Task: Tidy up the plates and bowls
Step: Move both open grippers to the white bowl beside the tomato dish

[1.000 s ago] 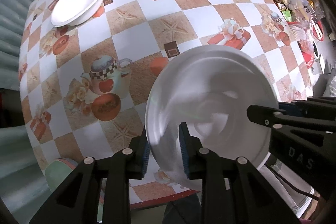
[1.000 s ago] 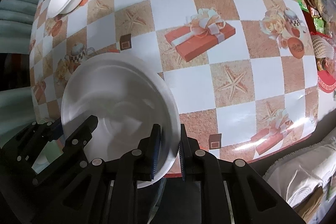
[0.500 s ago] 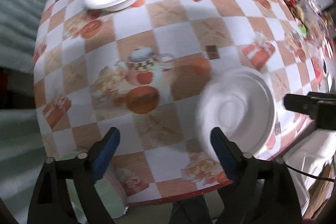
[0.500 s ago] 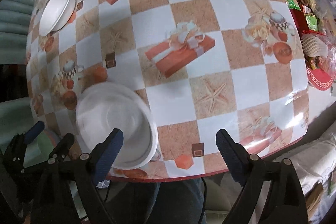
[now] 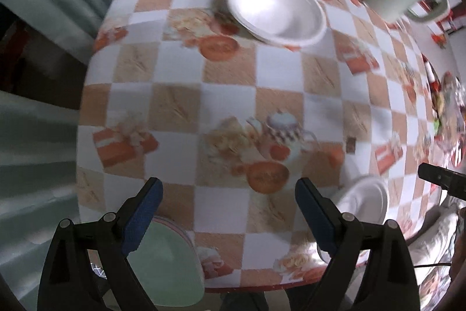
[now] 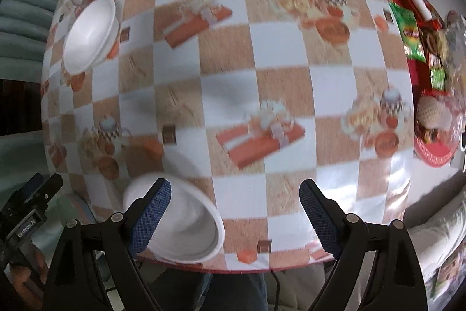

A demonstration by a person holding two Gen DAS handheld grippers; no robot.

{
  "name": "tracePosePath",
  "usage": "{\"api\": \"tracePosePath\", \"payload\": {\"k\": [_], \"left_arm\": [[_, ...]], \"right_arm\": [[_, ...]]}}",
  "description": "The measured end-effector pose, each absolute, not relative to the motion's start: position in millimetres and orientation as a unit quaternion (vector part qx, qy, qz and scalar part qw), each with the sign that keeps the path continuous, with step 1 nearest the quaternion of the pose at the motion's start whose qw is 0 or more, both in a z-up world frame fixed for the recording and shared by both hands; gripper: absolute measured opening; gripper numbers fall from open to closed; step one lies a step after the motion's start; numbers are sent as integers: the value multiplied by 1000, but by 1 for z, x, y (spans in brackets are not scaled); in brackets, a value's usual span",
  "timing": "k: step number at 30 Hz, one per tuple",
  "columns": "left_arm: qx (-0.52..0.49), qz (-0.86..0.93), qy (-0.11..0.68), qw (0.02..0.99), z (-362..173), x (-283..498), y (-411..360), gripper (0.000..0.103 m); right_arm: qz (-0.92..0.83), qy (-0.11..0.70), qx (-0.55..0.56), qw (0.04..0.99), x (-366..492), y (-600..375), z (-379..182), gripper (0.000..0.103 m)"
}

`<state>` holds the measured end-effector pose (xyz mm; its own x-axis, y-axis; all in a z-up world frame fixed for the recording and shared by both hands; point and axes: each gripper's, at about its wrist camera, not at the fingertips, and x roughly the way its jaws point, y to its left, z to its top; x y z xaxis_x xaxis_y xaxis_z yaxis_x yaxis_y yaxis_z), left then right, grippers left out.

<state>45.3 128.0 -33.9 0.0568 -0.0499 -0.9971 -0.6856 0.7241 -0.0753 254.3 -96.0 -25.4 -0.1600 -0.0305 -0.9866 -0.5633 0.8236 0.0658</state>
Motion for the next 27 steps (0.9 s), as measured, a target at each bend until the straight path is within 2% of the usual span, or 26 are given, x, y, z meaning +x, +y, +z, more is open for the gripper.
{"api": "tracePosePath", "payload": {"k": [16, 27], "left_arm": [[-281, 276, 640, 659, -39, 89, 174, 94], [-291, 308, 632, 649, -56, 131, 220, 94]], "right_arm": [[272, 711, -245, 601, 281, -12, -26, 91], [293, 708, -251, 591, 299, 56, -51, 91]]}}
